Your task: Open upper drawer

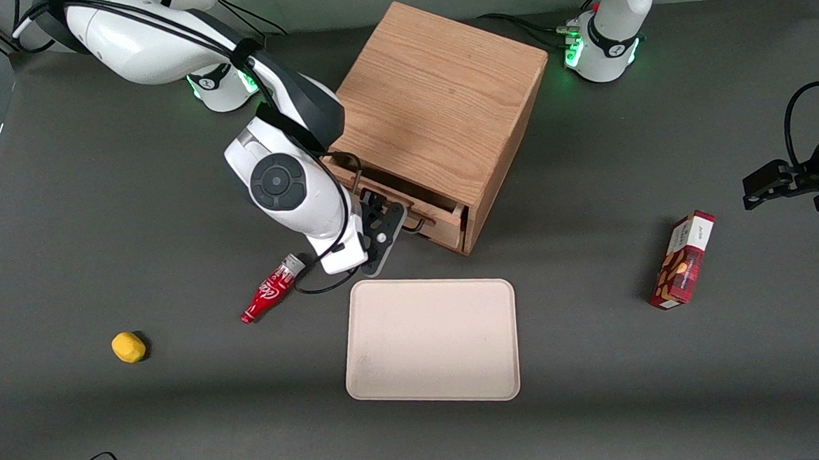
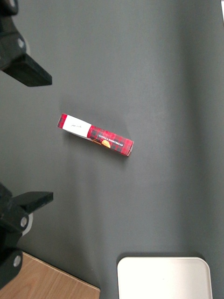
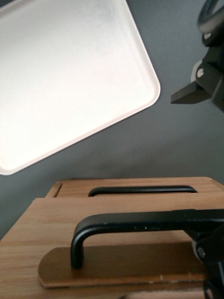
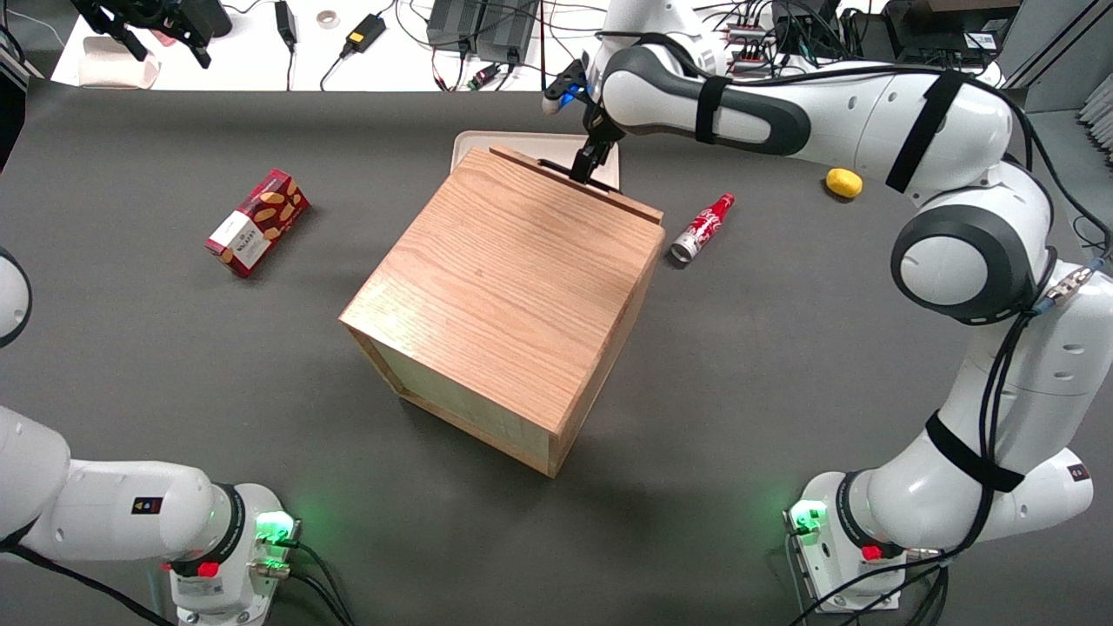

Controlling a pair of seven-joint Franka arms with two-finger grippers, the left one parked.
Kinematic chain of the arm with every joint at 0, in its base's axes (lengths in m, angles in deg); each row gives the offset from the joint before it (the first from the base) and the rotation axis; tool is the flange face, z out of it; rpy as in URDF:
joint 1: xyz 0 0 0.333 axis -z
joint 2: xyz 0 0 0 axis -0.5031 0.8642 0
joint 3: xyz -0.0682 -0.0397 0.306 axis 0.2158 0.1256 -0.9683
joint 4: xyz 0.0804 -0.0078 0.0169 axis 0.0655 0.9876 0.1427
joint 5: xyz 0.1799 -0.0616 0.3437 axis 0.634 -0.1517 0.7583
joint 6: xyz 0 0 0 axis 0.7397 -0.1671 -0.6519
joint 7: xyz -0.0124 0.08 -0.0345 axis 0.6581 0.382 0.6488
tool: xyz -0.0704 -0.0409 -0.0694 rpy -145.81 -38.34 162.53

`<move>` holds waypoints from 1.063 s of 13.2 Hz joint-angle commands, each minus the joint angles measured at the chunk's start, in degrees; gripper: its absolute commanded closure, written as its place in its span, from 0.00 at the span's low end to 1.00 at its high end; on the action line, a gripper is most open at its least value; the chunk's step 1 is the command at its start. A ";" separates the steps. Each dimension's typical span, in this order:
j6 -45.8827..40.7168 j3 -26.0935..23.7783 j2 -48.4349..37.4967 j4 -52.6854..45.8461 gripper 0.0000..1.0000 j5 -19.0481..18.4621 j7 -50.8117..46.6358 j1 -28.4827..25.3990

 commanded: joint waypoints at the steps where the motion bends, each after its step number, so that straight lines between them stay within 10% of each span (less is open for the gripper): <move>1: 0.00 1.86 0.38 -2.77 0.00 -1.05 3.13 0.27; 14: 7.20 11.97 2.14 -8.22 0.00 -0.70 18.17 1.15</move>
